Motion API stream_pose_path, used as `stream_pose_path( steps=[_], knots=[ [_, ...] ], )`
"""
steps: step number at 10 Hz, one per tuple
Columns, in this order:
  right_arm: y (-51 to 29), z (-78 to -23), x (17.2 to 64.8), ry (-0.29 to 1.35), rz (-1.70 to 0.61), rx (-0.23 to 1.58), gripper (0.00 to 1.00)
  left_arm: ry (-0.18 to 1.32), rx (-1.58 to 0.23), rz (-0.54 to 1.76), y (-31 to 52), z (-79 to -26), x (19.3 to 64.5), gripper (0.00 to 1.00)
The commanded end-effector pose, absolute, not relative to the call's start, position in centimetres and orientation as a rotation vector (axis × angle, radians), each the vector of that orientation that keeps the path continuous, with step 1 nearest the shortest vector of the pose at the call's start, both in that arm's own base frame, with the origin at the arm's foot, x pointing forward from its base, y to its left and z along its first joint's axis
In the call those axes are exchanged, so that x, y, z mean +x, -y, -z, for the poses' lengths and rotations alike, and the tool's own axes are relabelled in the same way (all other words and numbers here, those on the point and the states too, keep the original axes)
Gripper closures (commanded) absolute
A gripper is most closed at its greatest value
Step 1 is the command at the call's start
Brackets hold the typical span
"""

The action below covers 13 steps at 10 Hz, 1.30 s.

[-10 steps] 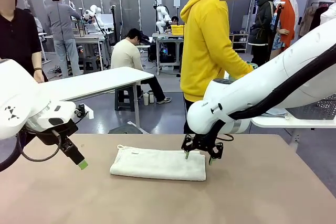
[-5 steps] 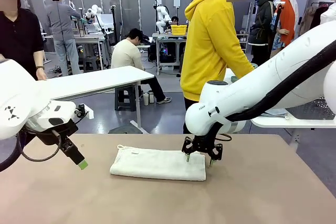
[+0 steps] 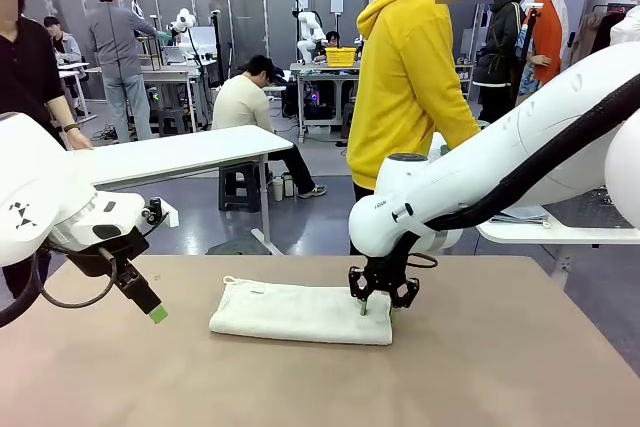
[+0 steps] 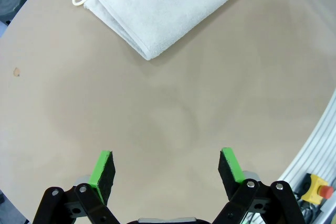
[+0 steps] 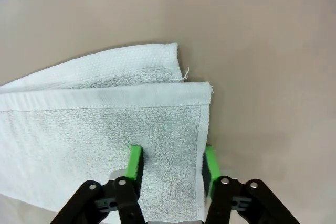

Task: Fold the towels and place them in the basket.
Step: When a person lays out a Towel with hook on the table, fold it in half twice.

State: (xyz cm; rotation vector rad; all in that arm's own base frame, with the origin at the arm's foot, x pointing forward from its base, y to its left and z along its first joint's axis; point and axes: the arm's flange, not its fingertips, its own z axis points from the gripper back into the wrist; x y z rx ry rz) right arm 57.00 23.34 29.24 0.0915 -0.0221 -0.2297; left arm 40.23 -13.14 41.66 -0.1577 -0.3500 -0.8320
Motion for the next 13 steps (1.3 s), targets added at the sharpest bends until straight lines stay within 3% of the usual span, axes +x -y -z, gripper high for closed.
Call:
stream_pose_path(
  steps=[1, 9, 13],
  knots=[
    [-24.4, -28.9, 57.4, 0.031, 0.254, 0.041, 1.0, 0.358, -0.164, 0.824, 13.3, -41.8, 40.6, 0.0],
    [-24.4, -28.8, 56.8, 0.036, 0.229, 0.036, 1.0, 0.358, -0.164, 0.824, 13.3, -41.8, 40.6, 0.0],
    [-22.0, -34.3, 54.9, 0.114, 0.037, -0.222, 1.0, 0.358, -0.164, 0.824, 13.3, -41.8, 40.6, 0.0]
  ],
)
